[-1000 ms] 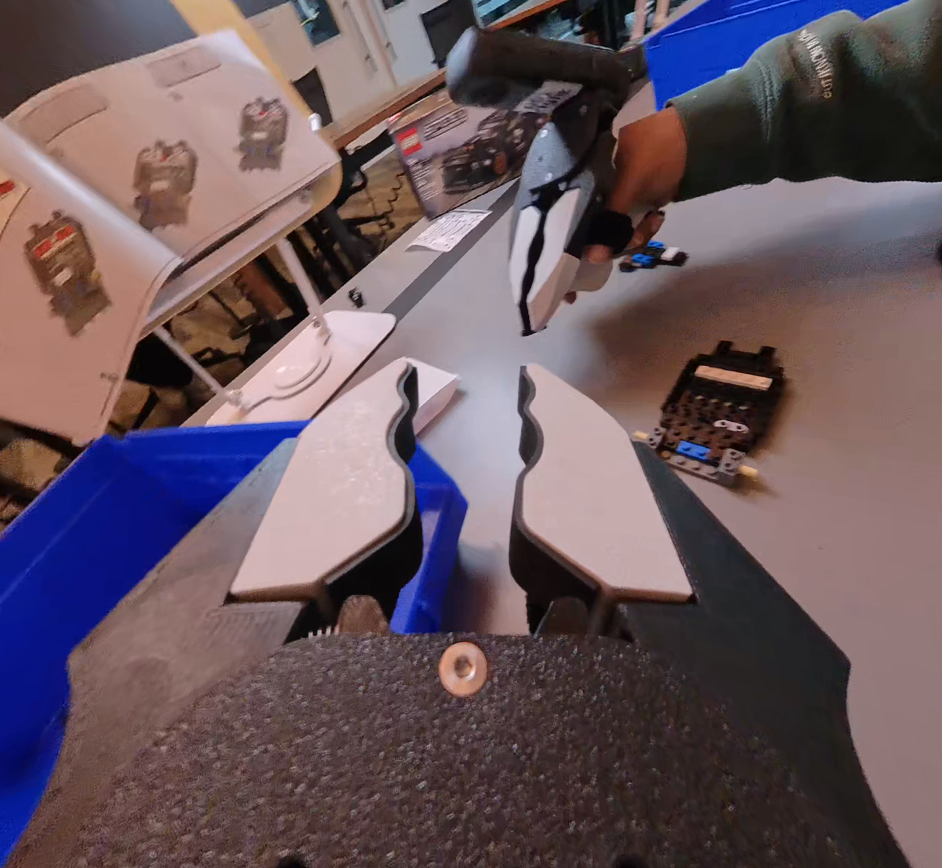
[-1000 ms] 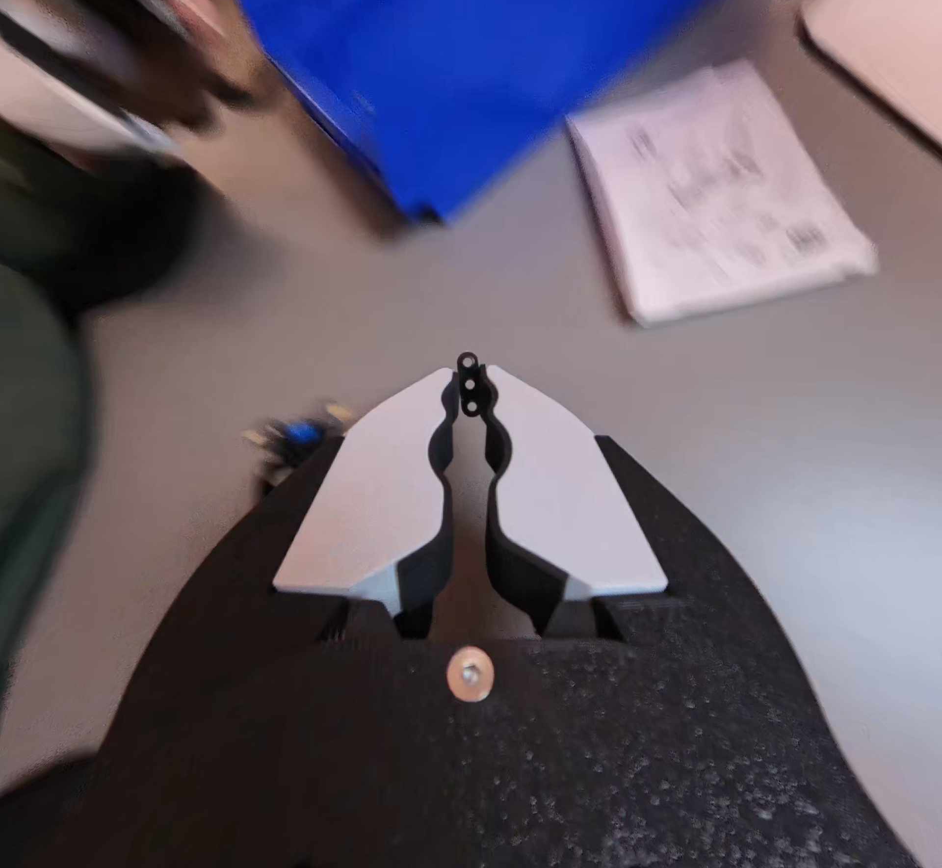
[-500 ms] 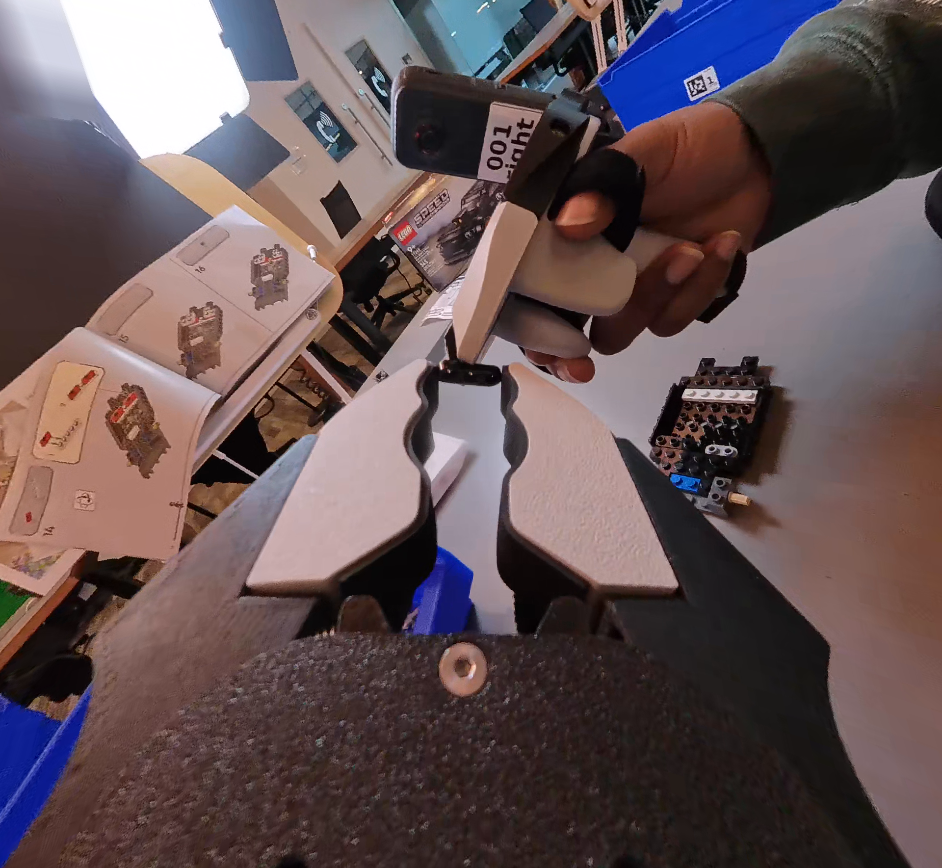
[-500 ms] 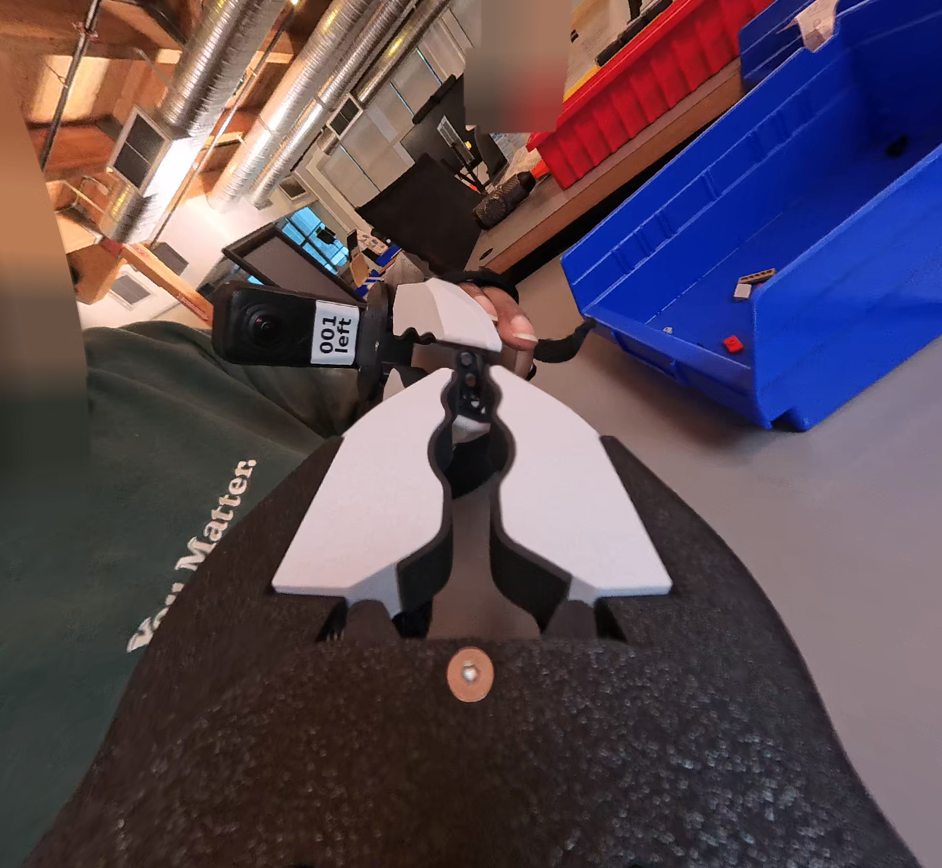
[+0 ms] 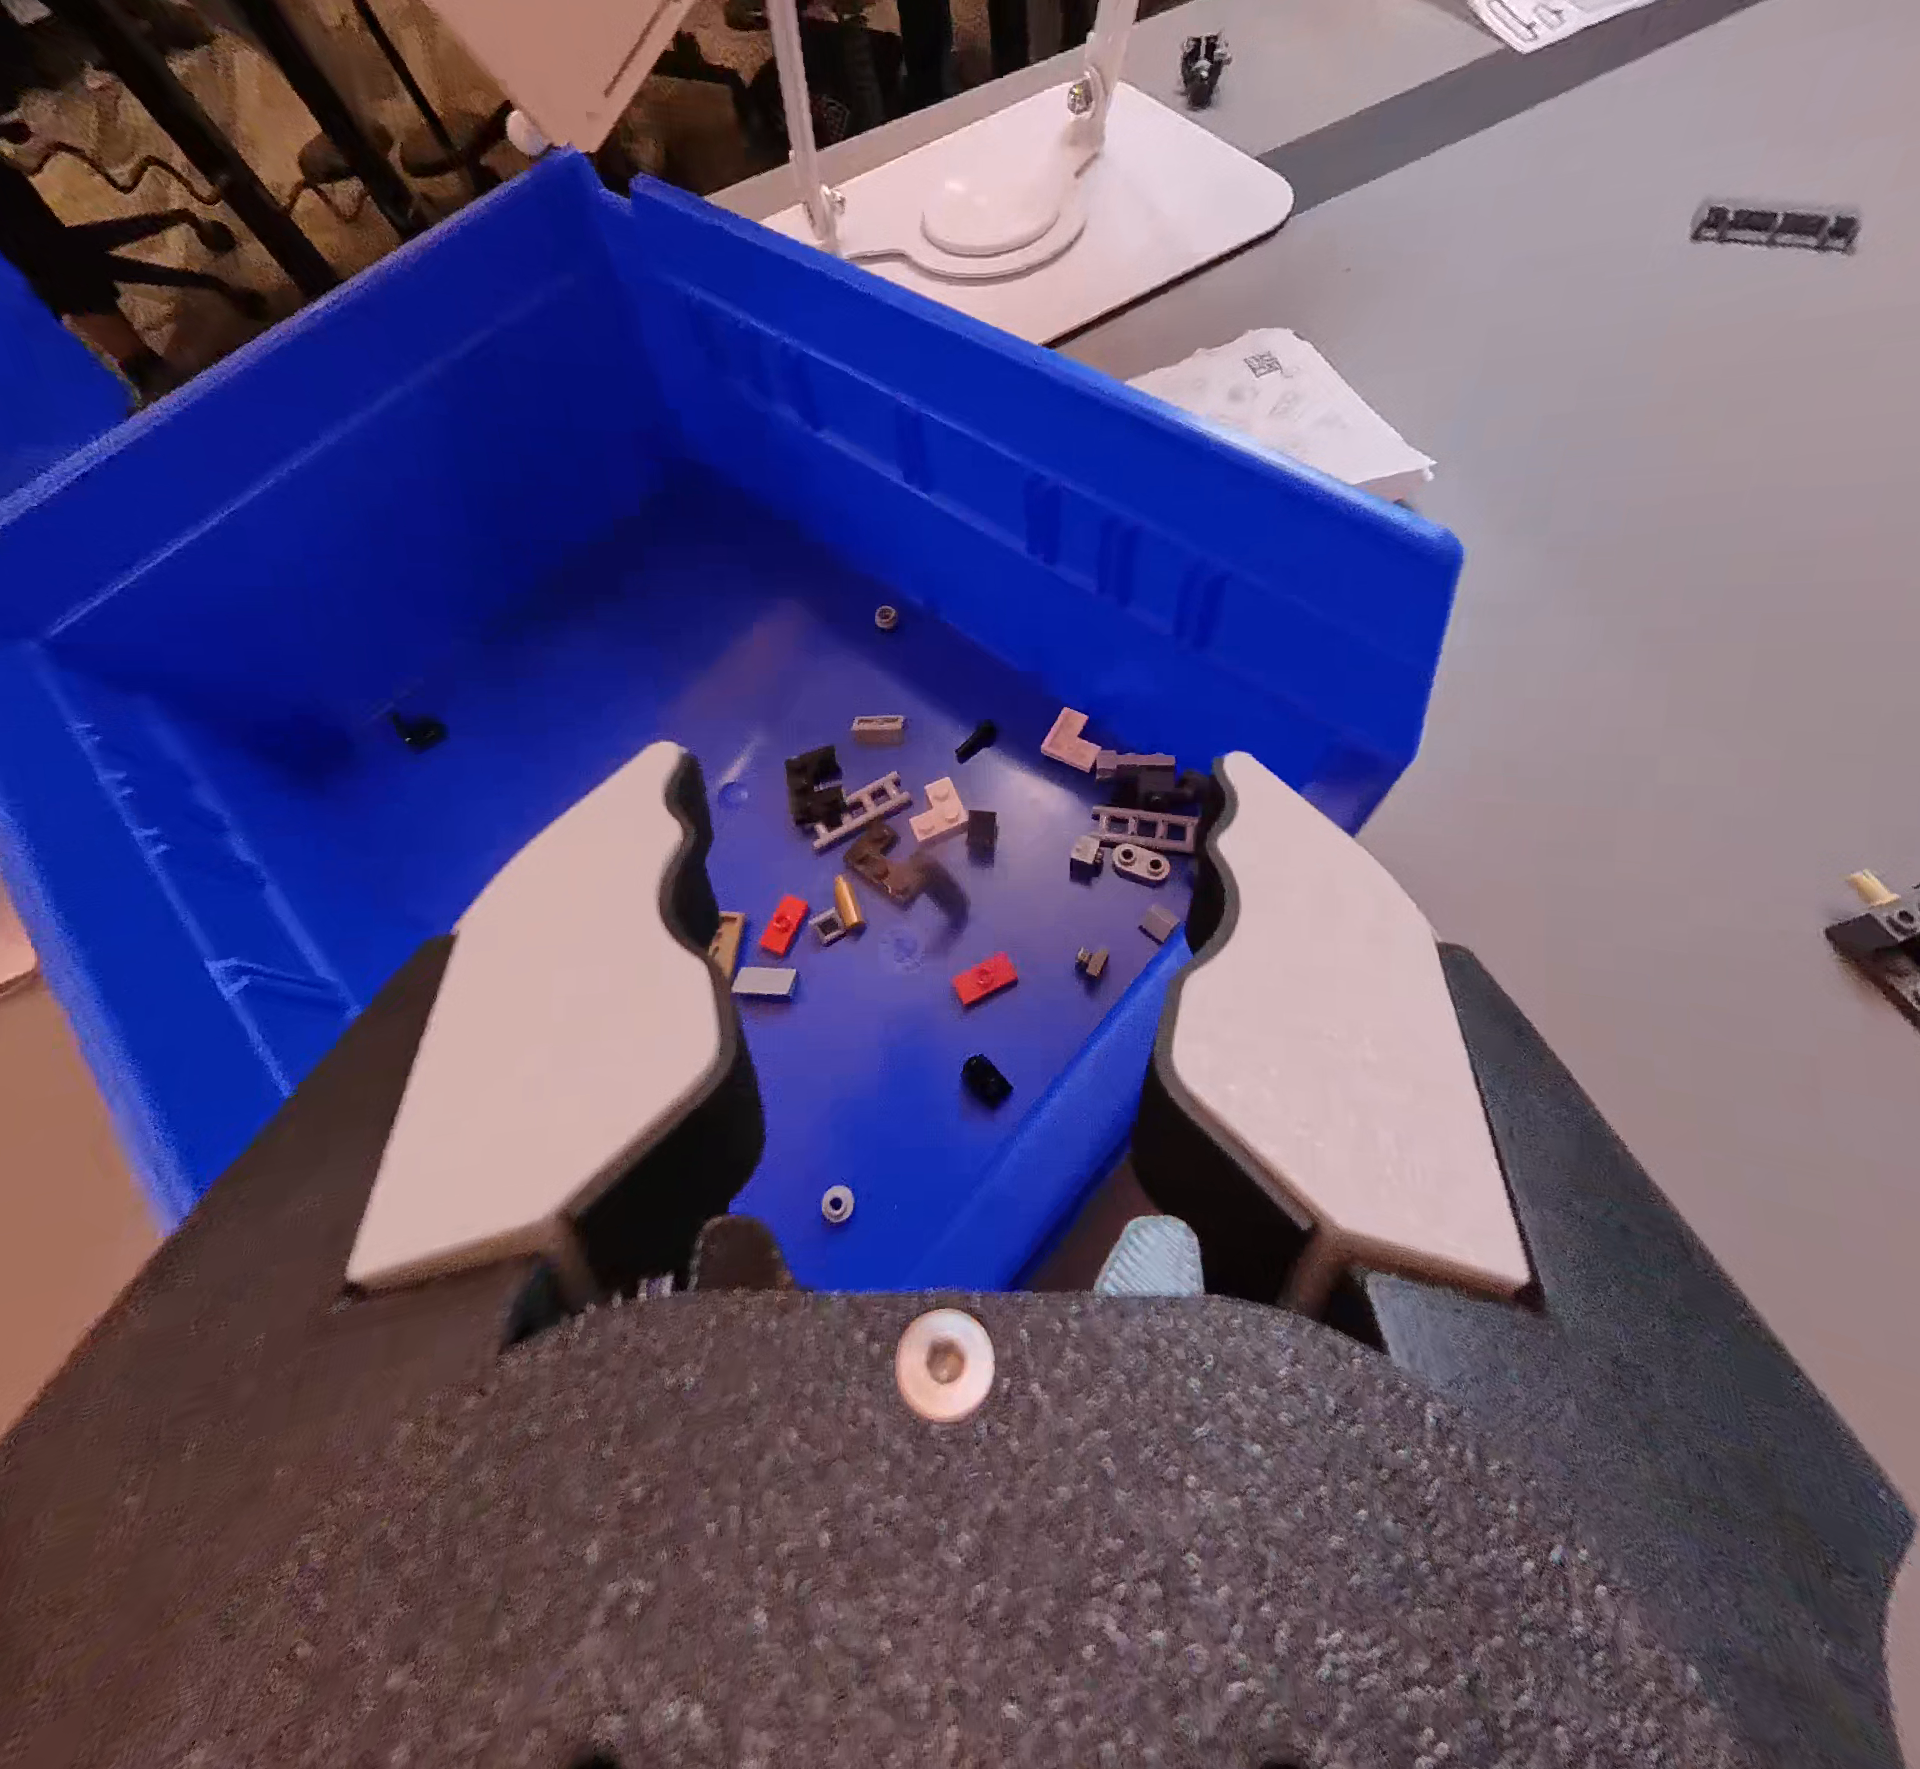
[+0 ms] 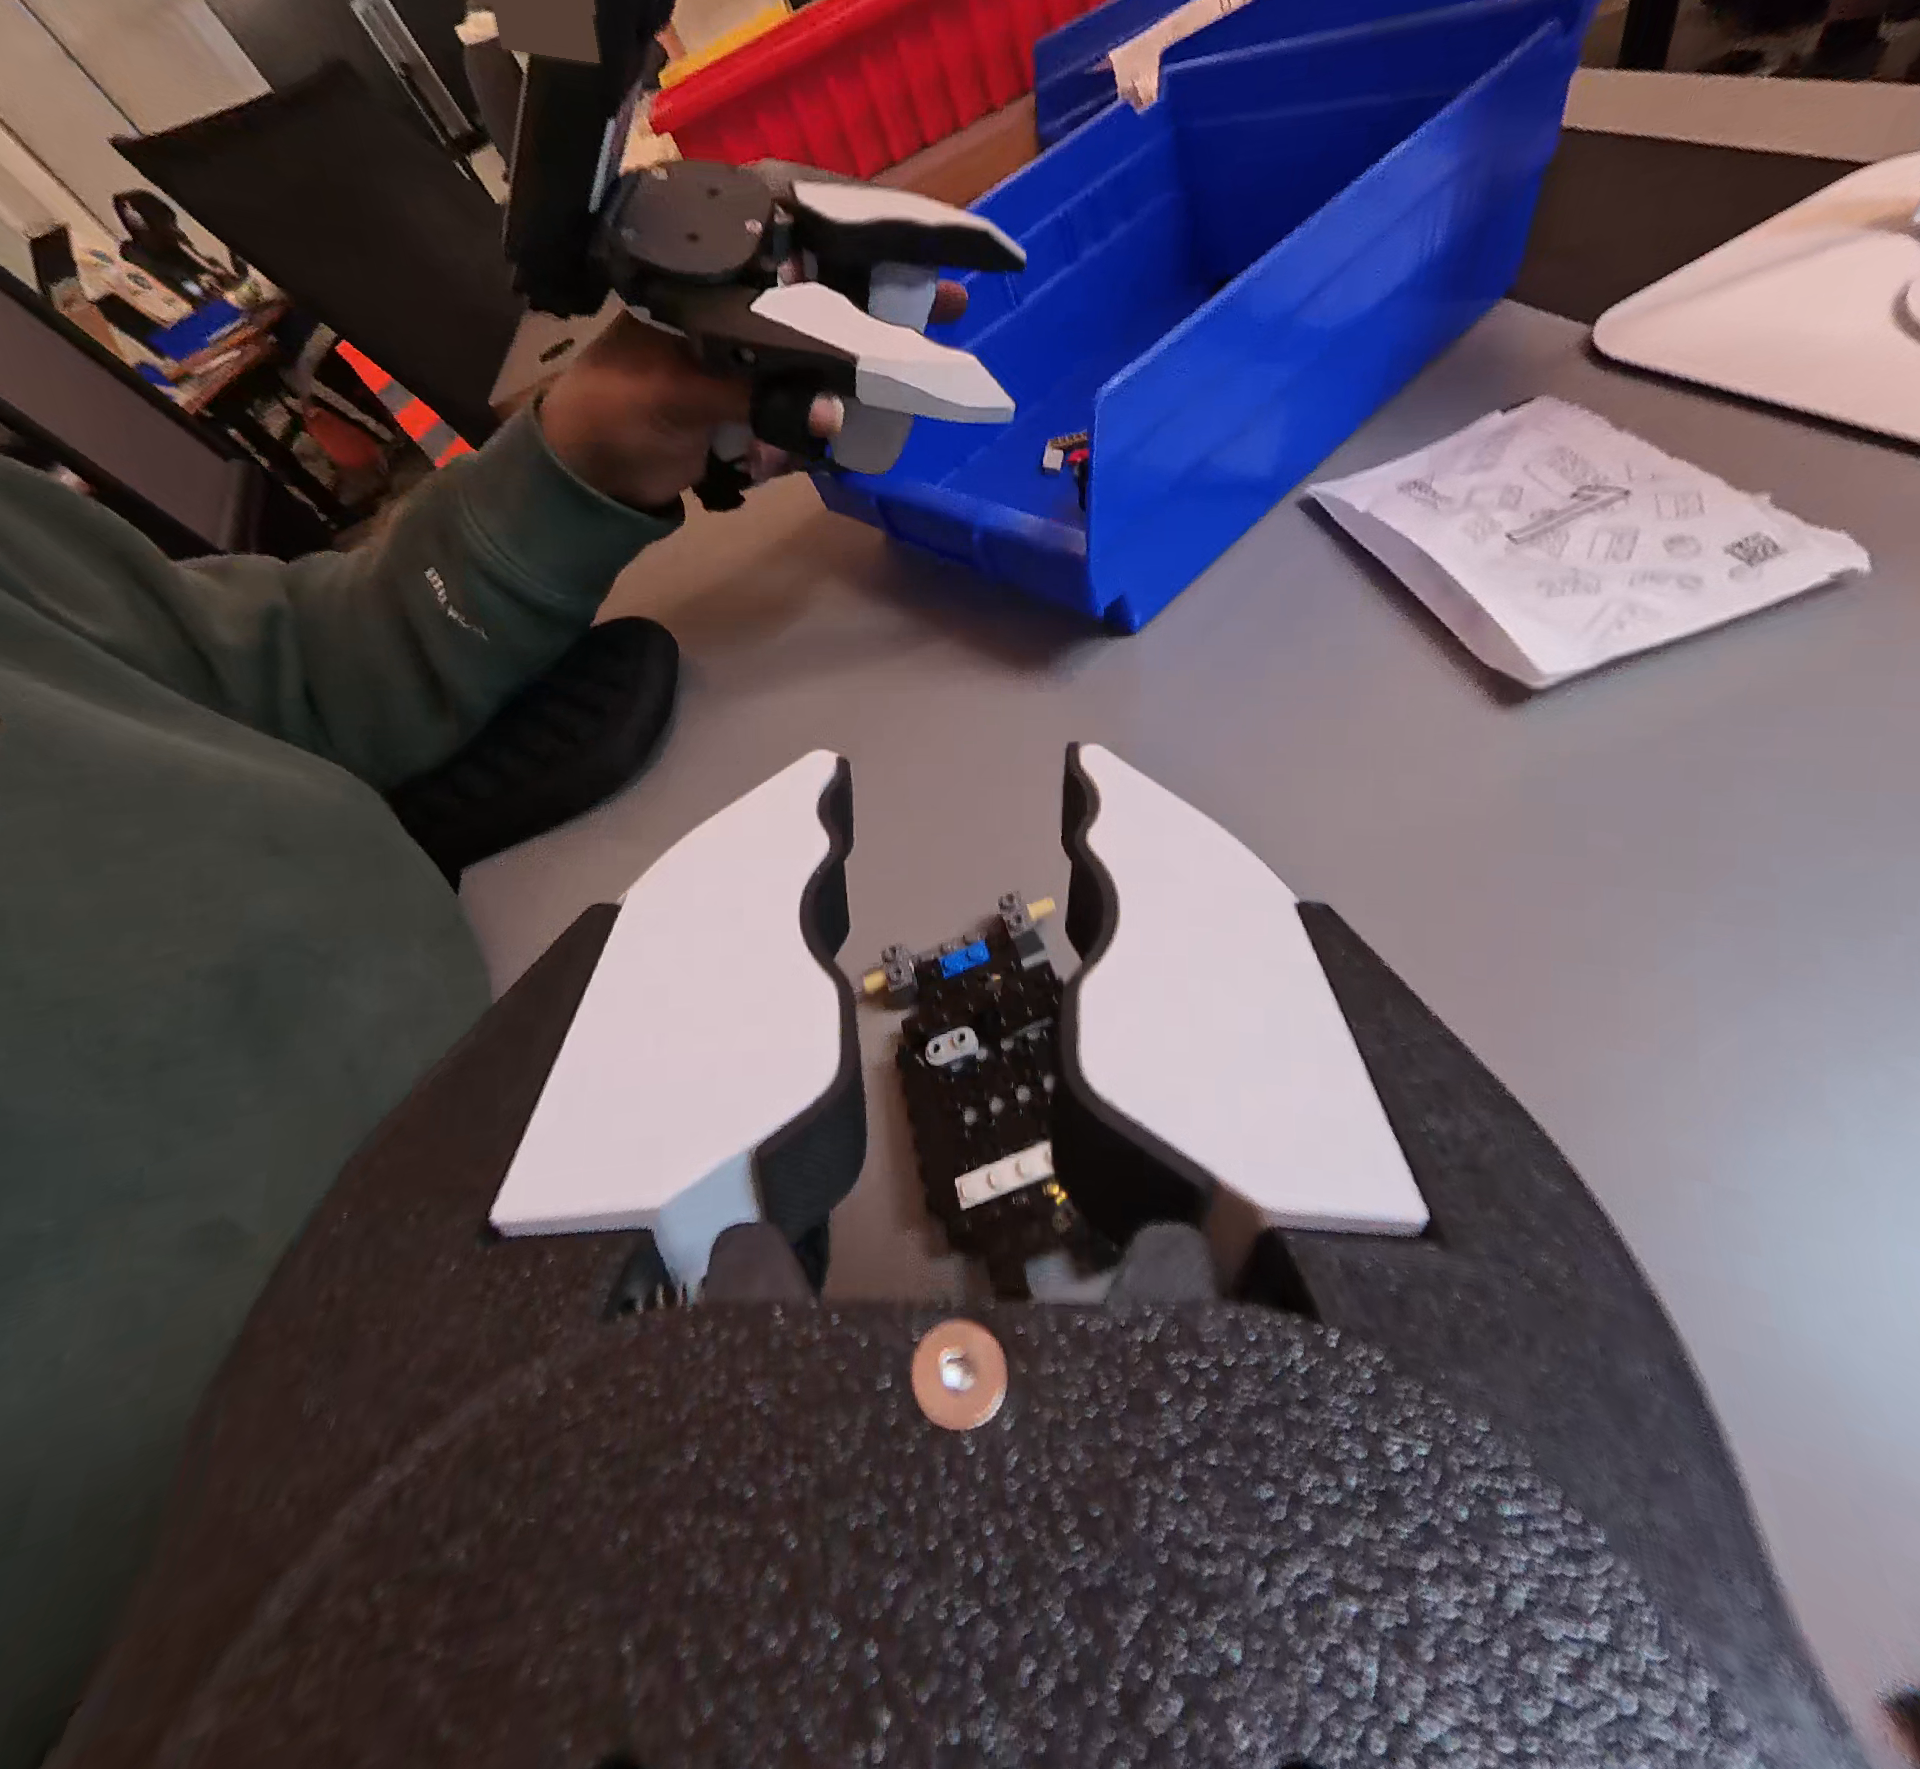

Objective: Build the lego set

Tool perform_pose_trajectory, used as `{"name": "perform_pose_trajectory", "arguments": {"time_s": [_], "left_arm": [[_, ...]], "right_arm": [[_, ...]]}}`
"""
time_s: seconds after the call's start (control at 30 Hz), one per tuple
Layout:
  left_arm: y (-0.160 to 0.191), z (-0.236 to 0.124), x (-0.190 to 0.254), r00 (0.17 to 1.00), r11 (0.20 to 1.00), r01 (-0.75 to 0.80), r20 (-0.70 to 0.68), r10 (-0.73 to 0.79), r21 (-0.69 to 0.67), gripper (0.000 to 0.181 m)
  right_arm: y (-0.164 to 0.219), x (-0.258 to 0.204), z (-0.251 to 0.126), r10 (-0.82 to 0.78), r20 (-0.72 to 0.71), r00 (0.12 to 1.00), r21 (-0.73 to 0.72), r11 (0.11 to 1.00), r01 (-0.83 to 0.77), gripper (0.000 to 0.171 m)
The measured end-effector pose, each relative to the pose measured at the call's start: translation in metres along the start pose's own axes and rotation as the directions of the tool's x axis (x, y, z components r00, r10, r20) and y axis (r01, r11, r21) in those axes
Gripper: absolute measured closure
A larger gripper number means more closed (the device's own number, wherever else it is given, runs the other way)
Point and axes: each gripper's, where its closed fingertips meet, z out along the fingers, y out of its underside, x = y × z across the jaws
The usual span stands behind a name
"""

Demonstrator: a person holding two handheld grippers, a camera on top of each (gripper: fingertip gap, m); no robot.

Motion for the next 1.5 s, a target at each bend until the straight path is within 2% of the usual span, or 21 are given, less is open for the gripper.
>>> {"name": "perform_pose_trajectory", "arguments": {"time_s": [0.07, 0.13, 0.17, 0.23, 0.27, 0.33, 0.43, 0.5, 0.6, 0.7, 0.83, 1.03, 1.13, 1.33, 1.5], "left_arm": [[-0.001, 0.001, 0.006, 0.999, 0.999, -0.032, -0.009, 0.032, 0.004, 0.091], [-0.006, -0.001, 0.017, 0.996, 0.996, -0.077, -0.042, 0.079, 0.047, 0.099], [-0.012, -0.004, 0.027, 0.99, 0.99, -0.11, -0.074, 0.117, 0.09, 0.113], [-0.023, -0.018, 0.062, 0.948, 0.952, -0.204, -0.195, 0.25, 0.229, 0.165], [-0.024, -0.025, 0.082, 0.914, 0.927, -0.24, -0.254, 0.316, 0.288, 0.181], [-0.02, -0.036, 0.119, 0.844, 0.901, -0.256, -0.373, 0.385, 0.35, 0.181], [-0.004, -0.038, 0.157, 0.772, 0.914, -0.219, -0.512, 0.376, 0.341, 0.181], [0.004, -0.036, 0.174, 0.743, 0.923, -0.203, -0.562, 0.362, 0.326, 0.181], [0.005, -0.032, 0.187, 0.734, 0.913, -0.187, -0.566, 0.375, 0.362, 0.181], [0.004, -0.028, 0.19, 0.751, 0.892, -0.178, -0.529, 0.396, 0.415, 0.181], [-0.005, -0.029, 0.183, 0.794, 0.864, -0.16, -0.458, 0.4, 0.477, 0.181], [-0.015, -0.031, 0.167, 0.845, 0.858, -0.118, -0.403, 0.351, 0.5, 0.181], [-0.014, -0.026, 0.165, 0.853, 0.858, -0.145, -0.378, 0.361, 0.493, 0.181], [-0.008, -0.025, 0.171, 0.834, 0.822, -0.238, -0.325, 0.446, 0.517, 0.181], [-0.005, -0.027, 0.179, 0.806, 0.775, -0.323, -0.272, 0.526, 0.543, 0.181]], "right_arm": [[0.009, 0.001, -0.003, -0.017, -0.026, 1.0, -0.025, 1.0, 0.016, 0.132], [0.021, 0.001, -0.004, -0.052, -0.05, 0.997, -0.08, 0.996, 0.048, 0.131], [0.028, 0.0, -0.004, -0.08, -0.058, 0.995, -0.119, 0.99, 0.073, 0.13], [0.047, 0.001, -0.005, -0.159, -0.085, 0.984, -0.222, 0.965, 0.137, 0.13], [0.057, 0.001, -0.005, -0.199, -0.091, 0.976, -0.278, 0.946, 0.167, 0.13], [0.072, 0.004, -0.005, -0.271, -0.1, 0.957, -0.357, 0.908, 0.22, 0.129], [0.088, 0.006, -0.003, -0.316, -0.075, 0.946, -0.422, 0.869, 0.257, 0.123], [0.092, 0.005, 0.001, -0.341, -0.061, 0.938, -0.427, 0.859, 0.284, 0.117], [0.087, 0.007, 0.013, -0.39, -0.085, 0.917, -0.372, 0.866, 0.334, 0.109], [0.064, 0.019, 0.024, -0.422, -0.202, 0.884, -0.232, 0.897, 0.375, 0.105], [0.035, 0.022, 0.024, -0.45, -0.306, 0.839, -0.082, 0.89, 0.448, 0.123], [0.009, 0.028, 0.011, -0.425, -0.448, 0.787, 0.027, 0.873, 0.487, 0.129], [-0.019, 0.038, 0.013, -0.416, -0.536, 0.734, 0.05, 0.853, 0.52, 0.126], [-0.101, 0.085, 0.075, -0.455, -0.611, 0.648, -0.014, 0.825, 0.565, 0.107], [-0.183, 0.154, 0.141, -0.483, -0.729, 0.485, -0.13, 0.793, 0.595, 0.086]]}}
